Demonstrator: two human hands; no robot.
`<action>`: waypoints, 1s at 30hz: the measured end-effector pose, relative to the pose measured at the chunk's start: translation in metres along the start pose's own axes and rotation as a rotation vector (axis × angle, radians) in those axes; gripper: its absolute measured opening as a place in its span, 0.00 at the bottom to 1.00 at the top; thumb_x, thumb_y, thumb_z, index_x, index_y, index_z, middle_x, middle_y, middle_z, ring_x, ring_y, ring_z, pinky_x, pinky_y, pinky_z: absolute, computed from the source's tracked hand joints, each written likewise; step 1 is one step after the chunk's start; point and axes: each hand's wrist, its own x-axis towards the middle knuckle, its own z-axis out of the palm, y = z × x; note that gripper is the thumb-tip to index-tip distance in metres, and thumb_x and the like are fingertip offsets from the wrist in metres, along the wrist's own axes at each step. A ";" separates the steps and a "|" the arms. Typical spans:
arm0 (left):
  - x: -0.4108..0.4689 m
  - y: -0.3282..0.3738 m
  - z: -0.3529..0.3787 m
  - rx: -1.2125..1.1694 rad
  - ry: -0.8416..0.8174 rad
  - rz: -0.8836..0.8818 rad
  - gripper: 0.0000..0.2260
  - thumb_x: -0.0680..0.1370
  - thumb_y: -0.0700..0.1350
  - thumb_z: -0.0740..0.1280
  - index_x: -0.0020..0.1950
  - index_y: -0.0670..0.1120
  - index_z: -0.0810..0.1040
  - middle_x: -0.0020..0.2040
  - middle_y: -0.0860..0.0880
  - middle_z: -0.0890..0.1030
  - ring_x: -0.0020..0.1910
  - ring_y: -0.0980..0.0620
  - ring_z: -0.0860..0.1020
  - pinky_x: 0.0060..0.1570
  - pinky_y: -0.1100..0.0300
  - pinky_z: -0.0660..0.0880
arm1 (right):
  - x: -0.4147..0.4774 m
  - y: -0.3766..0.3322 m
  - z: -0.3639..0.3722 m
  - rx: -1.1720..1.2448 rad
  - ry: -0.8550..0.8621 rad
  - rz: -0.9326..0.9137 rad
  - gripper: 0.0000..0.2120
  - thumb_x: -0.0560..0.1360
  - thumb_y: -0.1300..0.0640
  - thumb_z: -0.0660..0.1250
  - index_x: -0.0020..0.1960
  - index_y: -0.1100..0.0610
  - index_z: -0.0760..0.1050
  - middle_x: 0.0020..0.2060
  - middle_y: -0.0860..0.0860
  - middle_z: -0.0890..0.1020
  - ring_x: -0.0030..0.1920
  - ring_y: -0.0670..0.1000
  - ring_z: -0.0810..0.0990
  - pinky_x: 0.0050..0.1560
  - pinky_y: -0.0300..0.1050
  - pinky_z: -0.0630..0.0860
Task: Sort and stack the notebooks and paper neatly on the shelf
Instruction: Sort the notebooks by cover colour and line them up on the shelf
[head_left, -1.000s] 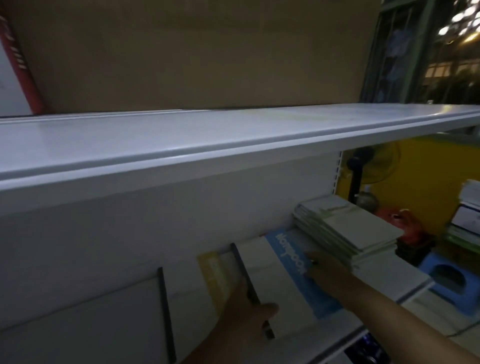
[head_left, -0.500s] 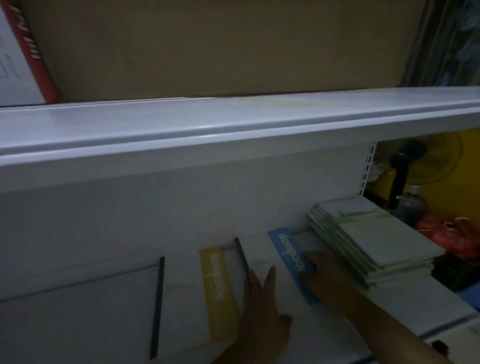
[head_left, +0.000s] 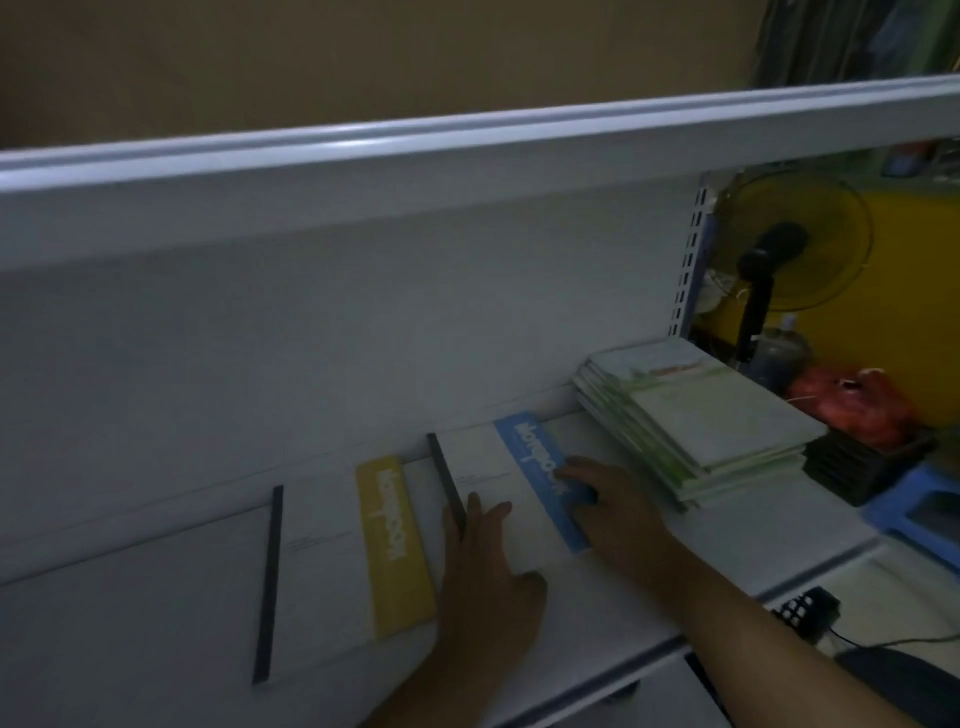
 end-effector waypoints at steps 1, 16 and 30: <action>-0.001 0.000 0.000 0.009 0.006 0.008 0.31 0.74 0.42 0.65 0.74 0.55 0.57 0.78 0.55 0.44 0.76 0.54 0.37 0.72 0.61 0.52 | -0.001 0.000 0.000 0.002 0.000 -0.006 0.17 0.77 0.63 0.62 0.64 0.54 0.75 0.70 0.49 0.68 0.67 0.51 0.71 0.60 0.36 0.68; -0.025 0.001 0.003 0.209 0.016 0.550 0.20 0.76 0.41 0.57 0.68 0.49 0.69 0.77 0.54 0.40 0.73 0.56 0.28 0.76 0.55 0.47 | -0.015 -0.003 0.006 -0.401 0.155 -0.325 0.07 0.69 0.59 0.66 0.43 0.60 0.81 0.45 0.57 0.81 0.43 0.61 0.79 0.42 0.52 0.77; -0.203 -0.192 -0.371 0.828 0.086 -0.262 0.25 0.81 0.57 0.53 0.77 0.51 0.56 0.79 0.49 0.48 0.78 0.48 0.45 0.75 0.56 0.51 | -0.081 -0.232 0.098 -0.930 -0.111 -0.671 0.18 0.70 0.59 0.68 0.58 0.65 0.77 0.58 0.66 0.77 0.57 0.64 0.78 0.55 0.59 0.76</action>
